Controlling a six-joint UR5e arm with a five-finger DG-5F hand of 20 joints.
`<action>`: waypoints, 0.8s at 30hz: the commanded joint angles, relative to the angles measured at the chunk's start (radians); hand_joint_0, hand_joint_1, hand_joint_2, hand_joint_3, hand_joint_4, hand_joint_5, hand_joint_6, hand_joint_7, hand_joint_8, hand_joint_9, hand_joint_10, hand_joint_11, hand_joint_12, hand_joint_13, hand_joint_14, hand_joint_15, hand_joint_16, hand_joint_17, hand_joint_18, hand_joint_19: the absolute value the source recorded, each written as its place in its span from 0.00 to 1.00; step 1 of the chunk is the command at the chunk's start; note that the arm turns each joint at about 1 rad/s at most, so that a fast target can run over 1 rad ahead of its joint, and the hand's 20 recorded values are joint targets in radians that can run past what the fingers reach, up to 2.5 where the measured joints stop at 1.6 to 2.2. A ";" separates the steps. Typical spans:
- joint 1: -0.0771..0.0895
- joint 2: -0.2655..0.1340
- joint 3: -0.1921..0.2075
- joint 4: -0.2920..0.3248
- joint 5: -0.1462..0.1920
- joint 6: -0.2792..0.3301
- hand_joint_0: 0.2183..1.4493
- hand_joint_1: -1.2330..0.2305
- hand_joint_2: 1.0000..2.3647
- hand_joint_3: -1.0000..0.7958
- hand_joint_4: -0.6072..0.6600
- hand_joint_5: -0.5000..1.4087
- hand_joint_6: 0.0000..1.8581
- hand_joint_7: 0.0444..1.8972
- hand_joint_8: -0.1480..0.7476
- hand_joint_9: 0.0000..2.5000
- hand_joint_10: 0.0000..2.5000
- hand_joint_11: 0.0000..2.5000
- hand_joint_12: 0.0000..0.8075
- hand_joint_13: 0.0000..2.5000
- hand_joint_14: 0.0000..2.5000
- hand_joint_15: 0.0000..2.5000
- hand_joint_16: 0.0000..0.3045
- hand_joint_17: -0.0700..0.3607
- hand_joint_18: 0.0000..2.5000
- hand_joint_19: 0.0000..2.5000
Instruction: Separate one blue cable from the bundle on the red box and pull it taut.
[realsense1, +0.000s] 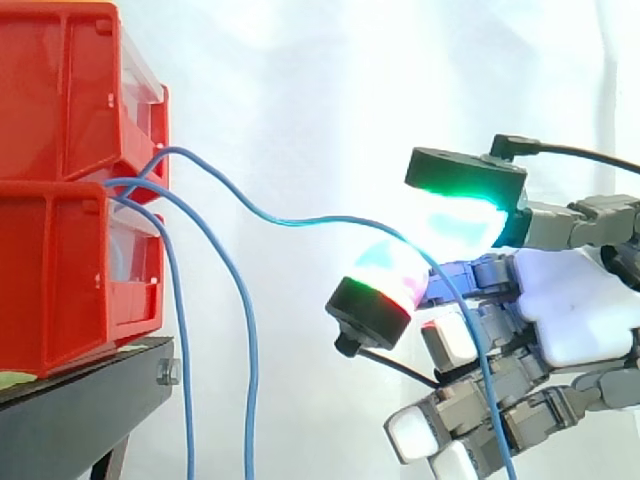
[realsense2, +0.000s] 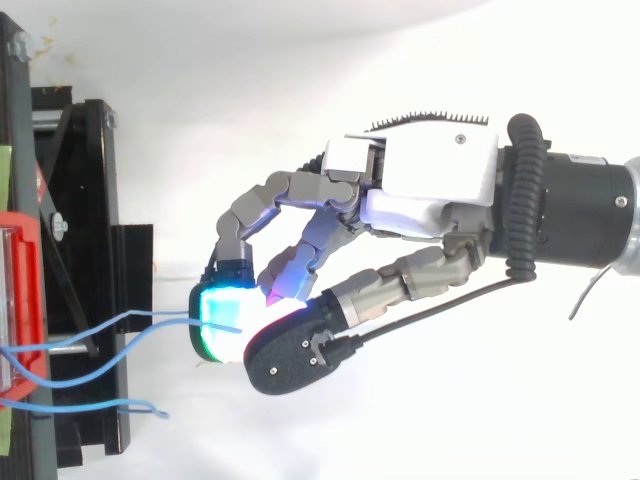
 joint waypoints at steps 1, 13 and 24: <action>0.000 0.000 -0.001 0.000 0.000 0.000 0.32 0.29 0.01 0.42 0.47 0.24 0.47 0.46 0.38 0.46 0.01 0.16 0.38 0.32 0.01 0.15 0.13 0.37 0.26 0.17; 0.000 0.000 0.001 0.000 0.000 0.000 0.32 0.29 0.01 0.42 0.46 0.24 0.48 0.46 0.38 0.46 0.01 0.16 0.37 0.32 0.01 0.15 0.13 0.37 0.26 0.17; 0.000 0.000 -0.001 0.000 0.000 0.000 0.32 0.30 0.01 0.42 0.47 0.24 0.48 0.45 0.38 0.46 0.01 0.16 0.37 0.32 0.01 0.16 0.13 0.36 0.27 0.18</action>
